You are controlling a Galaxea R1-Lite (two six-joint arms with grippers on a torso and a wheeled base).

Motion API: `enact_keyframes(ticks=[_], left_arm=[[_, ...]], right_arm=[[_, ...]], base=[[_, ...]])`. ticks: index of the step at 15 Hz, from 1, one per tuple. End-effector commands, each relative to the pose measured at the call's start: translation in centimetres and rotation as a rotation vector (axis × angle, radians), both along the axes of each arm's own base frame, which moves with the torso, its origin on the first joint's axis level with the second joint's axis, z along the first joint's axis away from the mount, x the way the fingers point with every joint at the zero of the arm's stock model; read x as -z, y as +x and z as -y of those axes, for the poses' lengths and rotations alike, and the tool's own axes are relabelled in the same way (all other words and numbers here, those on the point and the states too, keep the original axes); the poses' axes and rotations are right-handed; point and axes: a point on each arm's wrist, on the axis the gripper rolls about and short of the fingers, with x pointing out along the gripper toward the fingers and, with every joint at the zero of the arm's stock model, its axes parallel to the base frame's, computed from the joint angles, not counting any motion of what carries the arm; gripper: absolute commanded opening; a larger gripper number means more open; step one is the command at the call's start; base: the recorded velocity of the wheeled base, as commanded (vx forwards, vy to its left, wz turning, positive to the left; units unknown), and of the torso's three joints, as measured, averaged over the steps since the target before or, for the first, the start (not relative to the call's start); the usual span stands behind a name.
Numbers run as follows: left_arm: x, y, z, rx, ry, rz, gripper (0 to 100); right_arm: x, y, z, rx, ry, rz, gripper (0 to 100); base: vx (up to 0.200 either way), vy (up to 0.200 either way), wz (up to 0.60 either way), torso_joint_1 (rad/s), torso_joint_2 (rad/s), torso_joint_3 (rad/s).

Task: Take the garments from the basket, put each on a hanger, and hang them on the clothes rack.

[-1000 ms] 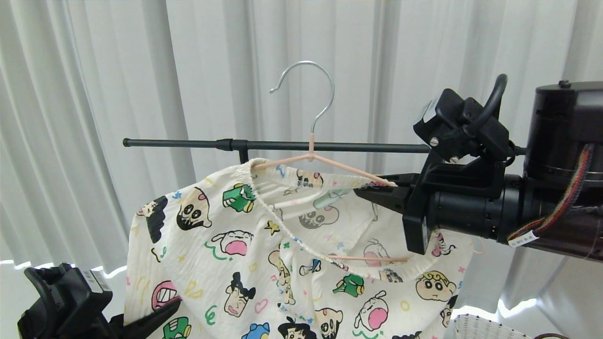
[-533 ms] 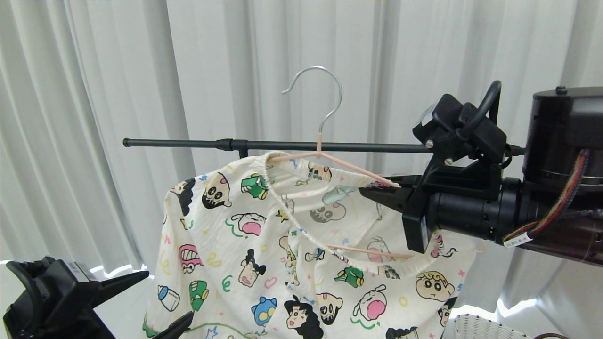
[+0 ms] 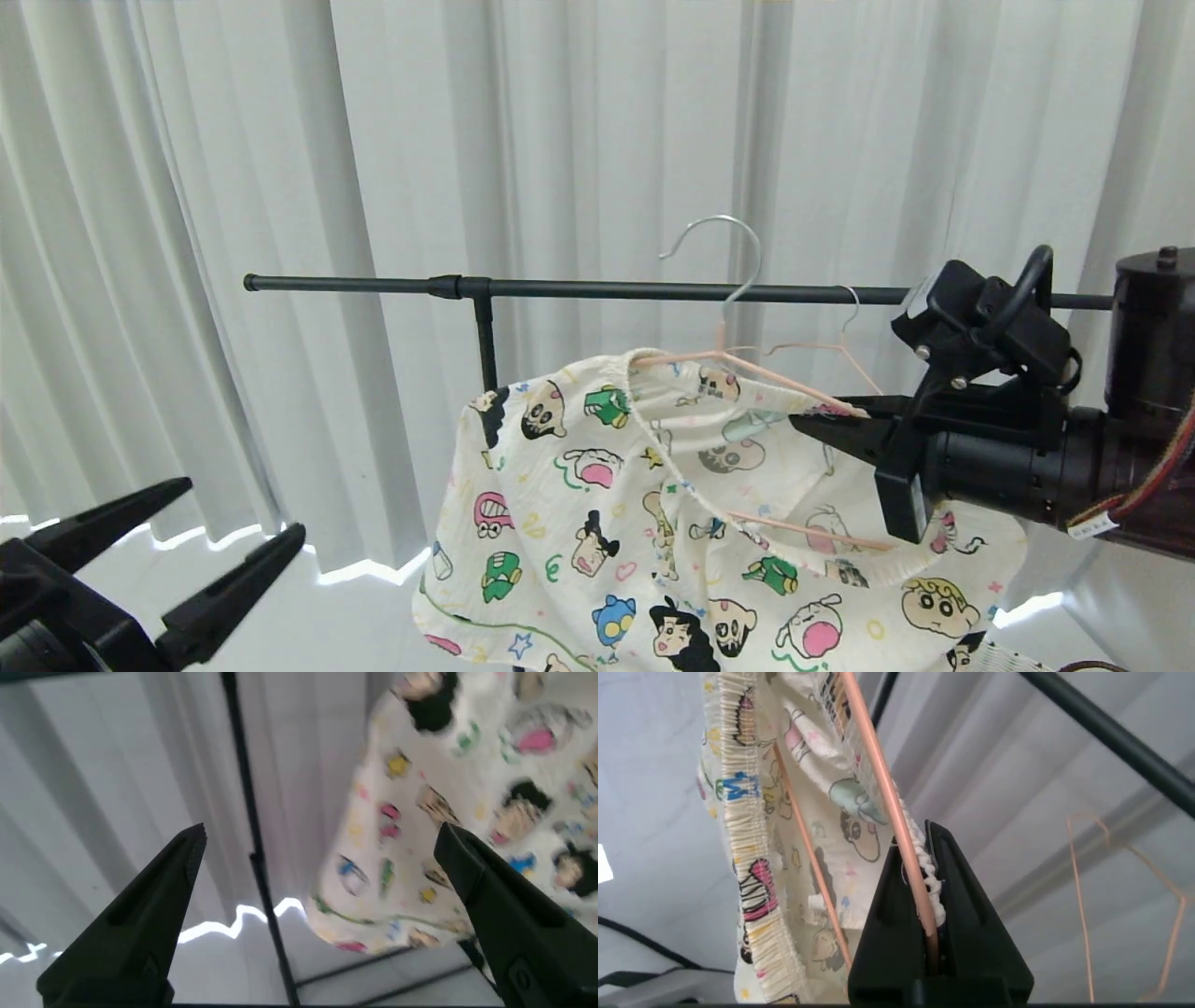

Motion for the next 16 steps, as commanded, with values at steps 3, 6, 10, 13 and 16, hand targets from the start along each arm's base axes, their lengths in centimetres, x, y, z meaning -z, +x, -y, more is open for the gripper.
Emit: enact_keyframes(ticks=[3,6,10,13,16], left_arm=[[-3.3,0.3,-1.0,-0.103,-0.030,0.121,100],[-3.3,1.3,-1.5,-0.150,-0.025,0.087,100],[-2.2,3.6,-2.5,-0.262,0.053,-0.004,100],[-1.8,4.2,-2.7,-0.319,0.072,-0.034,100],[-1.4,4.4,-2.7,-0.307,0.132,-0.044,100]], right_arm=[[1.9,-2.0,3.1,0.097,-0.040,-0.018,0],[2.5,-2.8,4.1,0.131,-0.084,-0.049,0],[2.7,-3.6,5.2,0.232,-0.115,-0.107,0],[3.4,-3.9,5.8,0.359,-0.139,-0.192,0],[4.7,-3.5,5.8,0.480,-0.168,-0.305,0]], base=[[0.000,0.000,0.00,0.000,0.00,0.000],[0.000,0.000,0.00,0.000,0.00,0.000],[0.000,0.000,0.00,0.000,0.00,0.000],[0.000,0.000,0.00,0.000,0.00,0.000],[0.000,0.000,0.00,0.000,0.00,0.000]])
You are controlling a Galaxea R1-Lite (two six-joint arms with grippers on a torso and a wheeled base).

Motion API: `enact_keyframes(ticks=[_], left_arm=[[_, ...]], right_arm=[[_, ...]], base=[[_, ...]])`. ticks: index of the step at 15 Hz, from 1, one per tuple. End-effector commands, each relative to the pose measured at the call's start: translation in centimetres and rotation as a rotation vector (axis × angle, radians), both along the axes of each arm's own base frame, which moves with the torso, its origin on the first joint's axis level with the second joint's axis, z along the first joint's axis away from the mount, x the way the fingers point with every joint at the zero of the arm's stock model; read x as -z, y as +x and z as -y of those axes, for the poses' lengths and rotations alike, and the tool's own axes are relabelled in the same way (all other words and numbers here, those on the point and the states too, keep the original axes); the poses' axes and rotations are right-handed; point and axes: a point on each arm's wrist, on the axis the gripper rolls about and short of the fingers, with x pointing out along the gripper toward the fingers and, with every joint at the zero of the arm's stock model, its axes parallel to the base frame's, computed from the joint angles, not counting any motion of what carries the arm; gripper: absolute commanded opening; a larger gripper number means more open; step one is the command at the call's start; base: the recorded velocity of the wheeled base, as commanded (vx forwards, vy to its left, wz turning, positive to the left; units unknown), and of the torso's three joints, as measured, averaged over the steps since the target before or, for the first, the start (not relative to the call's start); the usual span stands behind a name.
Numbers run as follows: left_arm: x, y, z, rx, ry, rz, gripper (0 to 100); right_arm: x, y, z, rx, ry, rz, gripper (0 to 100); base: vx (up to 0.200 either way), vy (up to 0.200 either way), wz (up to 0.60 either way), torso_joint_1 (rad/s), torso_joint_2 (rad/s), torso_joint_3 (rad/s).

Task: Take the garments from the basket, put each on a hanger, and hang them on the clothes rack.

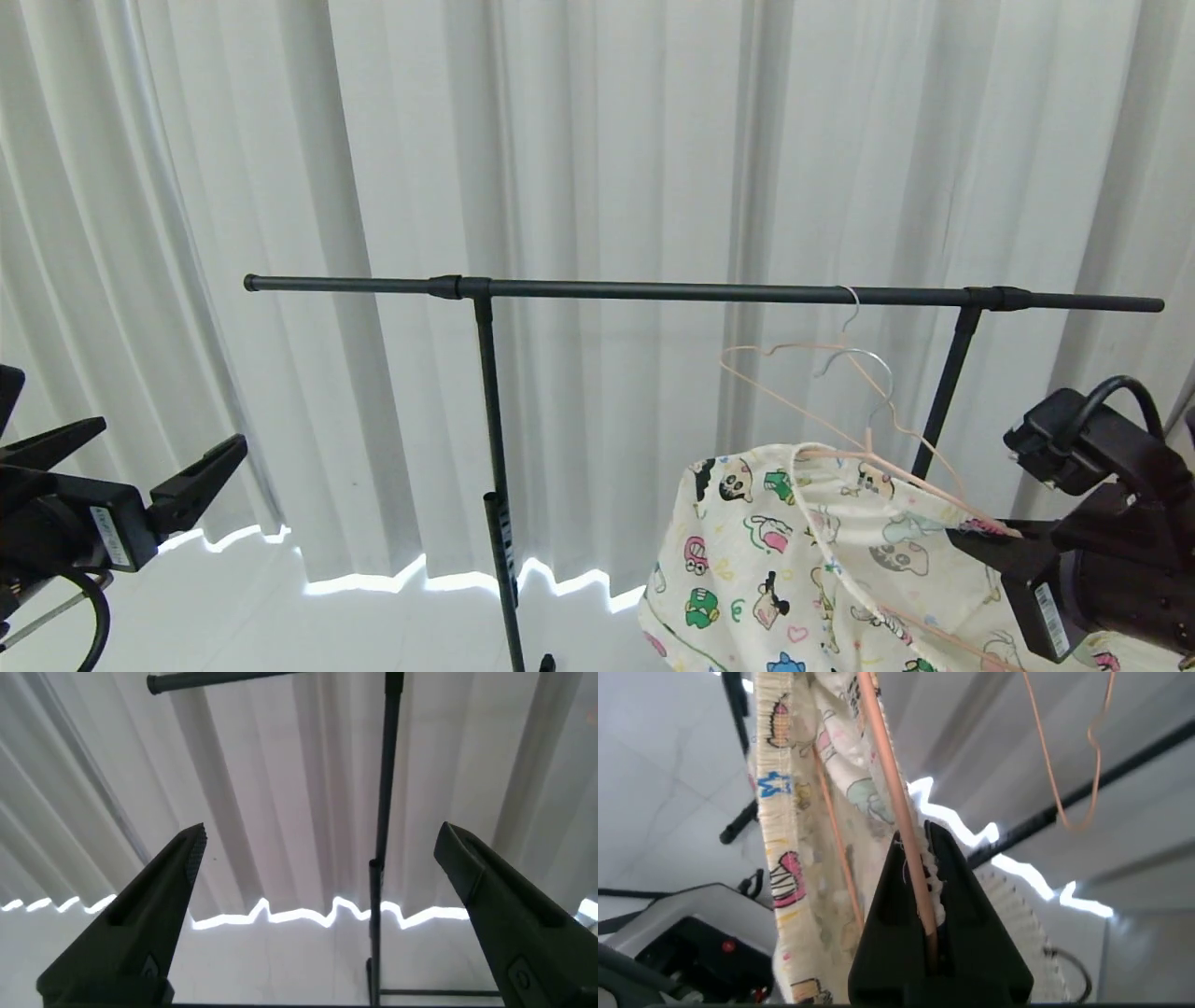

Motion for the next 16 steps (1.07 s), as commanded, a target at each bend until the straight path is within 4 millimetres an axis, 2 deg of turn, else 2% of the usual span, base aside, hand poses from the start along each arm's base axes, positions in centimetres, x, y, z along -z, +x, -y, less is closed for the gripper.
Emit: enact_keyframes(ticks=[1,5,10,16], left_arm=[[0.5,0.5,0.0,0.005,0.006,-0.032,100],[0.8,1.0,0.0,0.014,0.016,-0.056,100],[1.0,1.1,0.8,0.078,0.046,-0.061,100],[0.9,1.1,0.9,0.089,0.050,-0.056,100]], right_arm=[[0.9,0.8,-0.6,0.068,-0.020,-0.045,0],[0.5,3.5,-2.7,0.209,0.059,-0.059,0],[-0.3,5.6,-4.7,0.185,0.134,0.025,0],[-0.6,6.0,-5.1,0.140,0.145,0.065,0]], base=[[0.000,0.000,0.00,0.000,0.00,0.000],[0.000,0.000,0.00,0.000,0.00,0.000],[0.000,0.000,0.00,0.000,0.00,0.000],[0.200,0.000,0.00,0.006,0.00,0.002]])
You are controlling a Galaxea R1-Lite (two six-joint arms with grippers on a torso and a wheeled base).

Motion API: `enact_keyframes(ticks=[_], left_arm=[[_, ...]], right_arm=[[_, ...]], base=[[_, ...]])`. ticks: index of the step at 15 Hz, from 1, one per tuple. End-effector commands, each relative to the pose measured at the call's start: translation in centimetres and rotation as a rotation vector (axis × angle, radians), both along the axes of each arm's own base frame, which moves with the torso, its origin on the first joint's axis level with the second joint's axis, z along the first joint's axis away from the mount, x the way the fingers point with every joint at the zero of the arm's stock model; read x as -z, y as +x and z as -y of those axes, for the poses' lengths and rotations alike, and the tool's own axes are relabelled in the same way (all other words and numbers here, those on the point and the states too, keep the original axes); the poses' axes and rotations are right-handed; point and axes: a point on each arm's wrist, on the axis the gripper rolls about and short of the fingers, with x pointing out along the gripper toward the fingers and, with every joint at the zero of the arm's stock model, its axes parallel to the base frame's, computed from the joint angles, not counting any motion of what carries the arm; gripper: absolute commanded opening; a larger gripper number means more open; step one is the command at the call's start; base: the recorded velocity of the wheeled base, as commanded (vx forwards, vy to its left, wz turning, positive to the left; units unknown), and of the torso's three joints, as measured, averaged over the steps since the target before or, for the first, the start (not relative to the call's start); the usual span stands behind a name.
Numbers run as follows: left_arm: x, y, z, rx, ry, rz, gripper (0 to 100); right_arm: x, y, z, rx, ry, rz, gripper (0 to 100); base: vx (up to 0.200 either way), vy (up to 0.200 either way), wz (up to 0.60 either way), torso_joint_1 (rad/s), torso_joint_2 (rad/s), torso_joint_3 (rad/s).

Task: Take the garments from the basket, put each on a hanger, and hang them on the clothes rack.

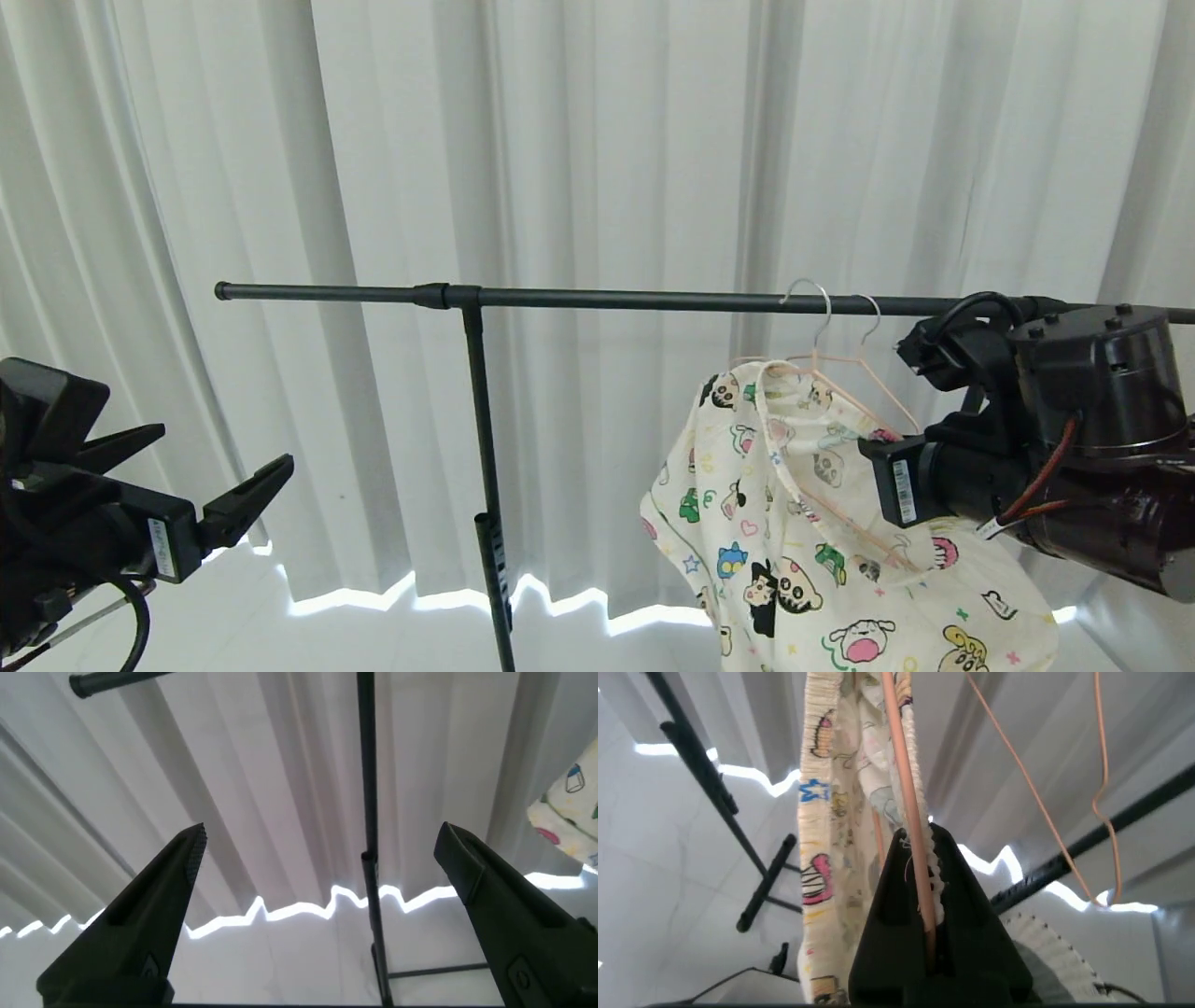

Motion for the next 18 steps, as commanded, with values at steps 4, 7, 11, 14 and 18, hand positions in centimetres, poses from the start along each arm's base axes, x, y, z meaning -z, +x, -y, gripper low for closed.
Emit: enact_keyframes(ticks=[4,7,11,14,18], left_arm=[[-0.1,0.0,0.0,0.004,0.002,0.005,100],[-0.2,-0.2,0.1,0.009,0.004,0.013,100],[-0.6,-0.7,0.8,0.053,0.002,0.044,100],[-0.3,-1.1,1.1,0.078,0.004,0.039,100],[-0.3,-1.0,1.1,0.080,0.004,0.038,100]], right_arm=[[0.0,0.0,0.0,-0.008,-0.013,0.004,0],[-0.1,0.0,-0.1,-0.014,-0.013,0.010,0],[-0.1,-0.2,-0.3,-0.033,-0.009,0.009,0],[-0.6,-0.1,-0.4,-0.074,0.009,0.017,0],[-0.5,0.2,-0.5,-0.109,-0.001,0.012,0]], base=[[0.200,0.000,0.00,0.000,0.00,0.001],[0.200,0.000,0.00,0.001,0.00,0.001],[0.000,0.000,0.00,0.000,0.00,0.000],[0.000,0.000,0.00,0.000,0.00,0.000],[0.000,0.000,0.00,0.000,0.00,0.000]])
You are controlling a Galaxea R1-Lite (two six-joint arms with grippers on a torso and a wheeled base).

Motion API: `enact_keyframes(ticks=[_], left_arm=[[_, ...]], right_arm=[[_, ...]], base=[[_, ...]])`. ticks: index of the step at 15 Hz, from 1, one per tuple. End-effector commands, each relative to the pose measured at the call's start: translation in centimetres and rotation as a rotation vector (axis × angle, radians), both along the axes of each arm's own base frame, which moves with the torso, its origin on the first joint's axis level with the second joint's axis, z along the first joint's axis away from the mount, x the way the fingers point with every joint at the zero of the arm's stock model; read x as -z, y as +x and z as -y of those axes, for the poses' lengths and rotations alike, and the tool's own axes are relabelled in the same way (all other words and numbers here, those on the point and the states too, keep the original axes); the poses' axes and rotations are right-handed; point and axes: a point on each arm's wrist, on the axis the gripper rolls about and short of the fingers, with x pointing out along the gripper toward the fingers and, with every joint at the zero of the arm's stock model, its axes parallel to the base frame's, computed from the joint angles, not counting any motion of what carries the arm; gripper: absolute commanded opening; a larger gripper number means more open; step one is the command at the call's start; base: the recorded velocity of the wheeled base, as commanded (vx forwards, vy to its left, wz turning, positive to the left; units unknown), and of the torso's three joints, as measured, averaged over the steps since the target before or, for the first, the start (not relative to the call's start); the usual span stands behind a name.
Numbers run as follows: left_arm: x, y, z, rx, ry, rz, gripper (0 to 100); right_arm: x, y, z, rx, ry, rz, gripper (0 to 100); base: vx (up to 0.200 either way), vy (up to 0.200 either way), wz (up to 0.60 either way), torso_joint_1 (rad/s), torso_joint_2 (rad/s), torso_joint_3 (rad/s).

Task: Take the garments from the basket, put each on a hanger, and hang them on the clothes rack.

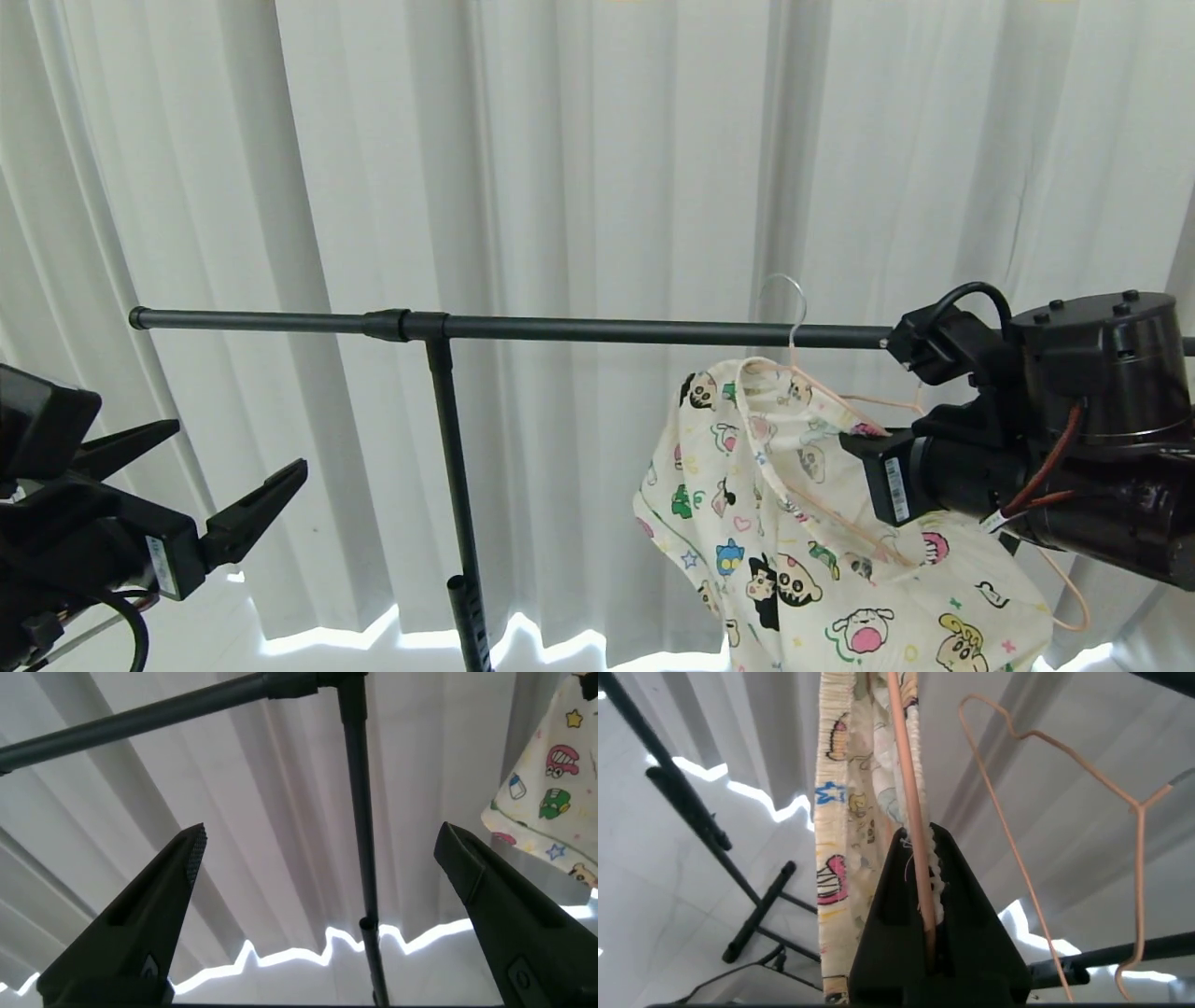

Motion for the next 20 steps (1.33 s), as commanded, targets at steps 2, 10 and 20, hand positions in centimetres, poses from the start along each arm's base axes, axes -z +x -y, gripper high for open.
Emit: enact_keyframes(ticks=[2,10,20], left_arm=[[0.0,0.0,0.0,0.002,0.002,0.000,100],[0.9,-1.4,0.6,0.049,0.000,-0.005,100],[0.9,-1.4,0.8,0.068,0.001,-0.005,100]], right_arm=[[1.0,1.6,0.1,0.023,-0.045,-0.023,0],[2.8,4.8,-0.5,0.070,-0.085,-0.076,0],[3.4,5.2,-0.5,0.079,-0.093,-0.092,0]], base=[[0.000,0.000,0.00,0.000,0.00,0.000],[0.000,0.000,0.00,0.000,0.00,0.000],[0.000,0.000,0.00,0.000,0.00,0.000]])
